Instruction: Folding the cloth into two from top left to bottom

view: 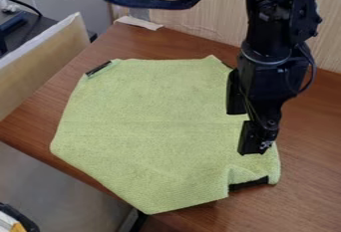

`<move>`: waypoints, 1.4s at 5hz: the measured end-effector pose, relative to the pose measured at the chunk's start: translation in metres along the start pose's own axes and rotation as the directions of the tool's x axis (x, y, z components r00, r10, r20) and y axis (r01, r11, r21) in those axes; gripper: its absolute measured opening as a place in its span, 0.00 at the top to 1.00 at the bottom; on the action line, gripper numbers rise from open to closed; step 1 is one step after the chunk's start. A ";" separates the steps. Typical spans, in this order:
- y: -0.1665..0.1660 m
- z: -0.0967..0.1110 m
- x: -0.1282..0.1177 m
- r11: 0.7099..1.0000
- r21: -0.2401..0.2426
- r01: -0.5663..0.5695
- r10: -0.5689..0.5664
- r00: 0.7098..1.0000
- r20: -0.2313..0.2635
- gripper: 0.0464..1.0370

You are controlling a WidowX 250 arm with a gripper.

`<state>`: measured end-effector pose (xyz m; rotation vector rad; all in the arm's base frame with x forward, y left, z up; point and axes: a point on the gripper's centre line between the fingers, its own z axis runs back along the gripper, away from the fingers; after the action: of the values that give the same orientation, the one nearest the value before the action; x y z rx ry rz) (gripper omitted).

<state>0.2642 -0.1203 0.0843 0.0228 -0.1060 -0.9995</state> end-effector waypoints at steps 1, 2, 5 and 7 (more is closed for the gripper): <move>-0.001 -0.008 -0.002 1.000 -0.015 -0.001 0.001 1.000 -0.023 0.04; 0.004 -0.007 -0.003 1.000 0.001 -0.002 0.002 1.000 -0.021 0.04; 0.068 -0.037 0.010 0.999 -0.037 0.034 -0.033 0.999 0.023 0.04; 0.110 -0.044 0.027 0.989 -0.008 0.146 -0.146 0.989 -0.032 0.04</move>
<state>0.3750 -0.0849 0.0499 0.0424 -0.0727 -1.1456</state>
